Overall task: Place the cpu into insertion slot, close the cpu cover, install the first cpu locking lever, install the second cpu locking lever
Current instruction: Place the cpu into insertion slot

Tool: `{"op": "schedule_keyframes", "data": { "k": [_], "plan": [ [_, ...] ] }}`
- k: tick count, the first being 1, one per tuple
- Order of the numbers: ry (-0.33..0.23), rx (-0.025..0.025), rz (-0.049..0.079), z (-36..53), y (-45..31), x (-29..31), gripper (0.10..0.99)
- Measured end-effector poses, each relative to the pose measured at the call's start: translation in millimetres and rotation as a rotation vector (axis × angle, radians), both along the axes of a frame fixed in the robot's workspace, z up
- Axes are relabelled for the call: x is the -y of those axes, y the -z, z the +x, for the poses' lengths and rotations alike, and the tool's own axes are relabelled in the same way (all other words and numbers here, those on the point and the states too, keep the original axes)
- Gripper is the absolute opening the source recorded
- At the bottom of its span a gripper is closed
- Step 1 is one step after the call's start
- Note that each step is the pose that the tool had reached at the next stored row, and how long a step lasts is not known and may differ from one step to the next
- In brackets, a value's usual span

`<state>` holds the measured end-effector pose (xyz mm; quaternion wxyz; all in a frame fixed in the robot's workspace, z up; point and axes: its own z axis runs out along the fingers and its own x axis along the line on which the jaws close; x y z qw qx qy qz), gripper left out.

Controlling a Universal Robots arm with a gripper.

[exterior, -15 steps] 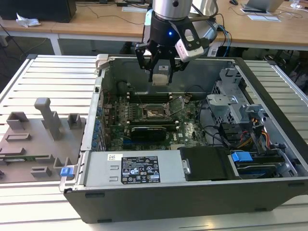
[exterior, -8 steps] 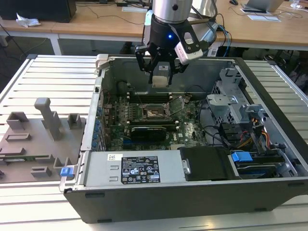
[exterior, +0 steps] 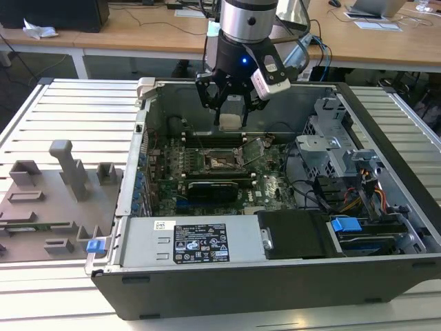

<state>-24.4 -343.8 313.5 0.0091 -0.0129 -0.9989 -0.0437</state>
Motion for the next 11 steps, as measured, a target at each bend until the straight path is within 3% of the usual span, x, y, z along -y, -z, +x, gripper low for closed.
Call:
{"op": "schedule_keyframes", "data": {
  "k": [2,3,5,11],
  "plan": [
    [0.000,-0.0001,-0.005,0.4,2.6,-1.1,0.541],
    [-0.001,-0.0001,-0.019,0.7,5.3,-3.5,0.541],
    [-0.002,0.0000,-0.031,1.1,7.7,-6.9,0.541],
    [-0.003,0.0000,-0.033,1.5,17.3,-10.6,0.541]
  ]
}}
